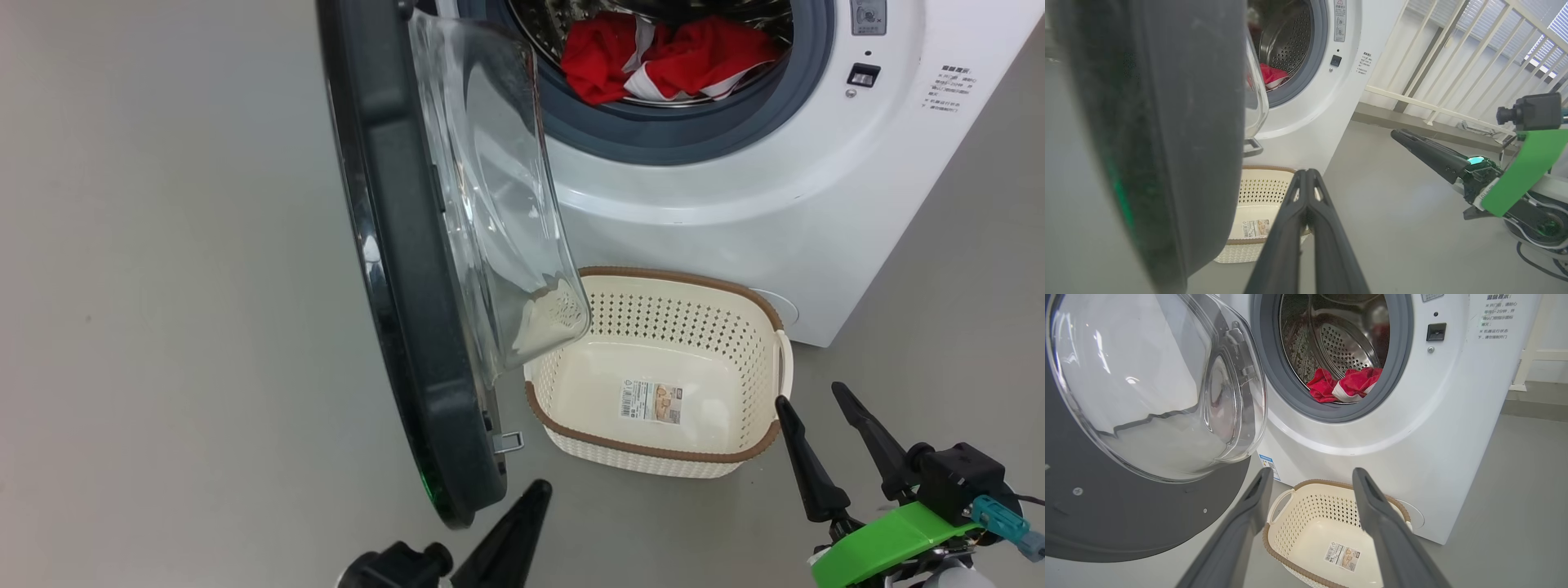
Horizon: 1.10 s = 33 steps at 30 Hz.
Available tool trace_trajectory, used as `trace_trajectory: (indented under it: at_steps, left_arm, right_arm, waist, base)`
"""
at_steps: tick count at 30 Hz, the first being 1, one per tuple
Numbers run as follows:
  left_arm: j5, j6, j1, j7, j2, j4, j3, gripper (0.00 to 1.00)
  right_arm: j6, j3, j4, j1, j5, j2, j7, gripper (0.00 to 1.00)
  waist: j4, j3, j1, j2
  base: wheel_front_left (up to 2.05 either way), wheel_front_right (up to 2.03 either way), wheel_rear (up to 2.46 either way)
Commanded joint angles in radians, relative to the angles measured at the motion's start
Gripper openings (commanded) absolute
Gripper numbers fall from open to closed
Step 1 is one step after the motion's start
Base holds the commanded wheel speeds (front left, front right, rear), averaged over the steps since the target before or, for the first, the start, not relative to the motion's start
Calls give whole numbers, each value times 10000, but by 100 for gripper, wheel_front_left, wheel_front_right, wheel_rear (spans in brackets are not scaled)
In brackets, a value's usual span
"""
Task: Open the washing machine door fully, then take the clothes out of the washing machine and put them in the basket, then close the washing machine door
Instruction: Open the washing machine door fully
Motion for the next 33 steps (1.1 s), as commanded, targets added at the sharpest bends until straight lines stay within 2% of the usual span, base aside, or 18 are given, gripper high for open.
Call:
trace_trajectory:
  at_steps: [1,25,33]
  left_arm:
    - [-127,6,-221,-51,18,-282,388,0]
    - [-201,758,201,-51,18,-740,2060,0]
    - [-231,1153,425,-51,18,-1039,2703,0]
  right_arm:
    - [2,246,-248,-243,-107,-78,-93,100]
    - [2,251,-278,-231,-67,-115,-93,100]
    - [2,283,-281,-234,-49,-126,-93,100]
  waist:
    - [1,2,0,0]
    - [273,-24,0,0]
    - [357,-25,0,0]
  base:
    - [0,0,0]
    - [0,0,0]
    - [0,0,0]
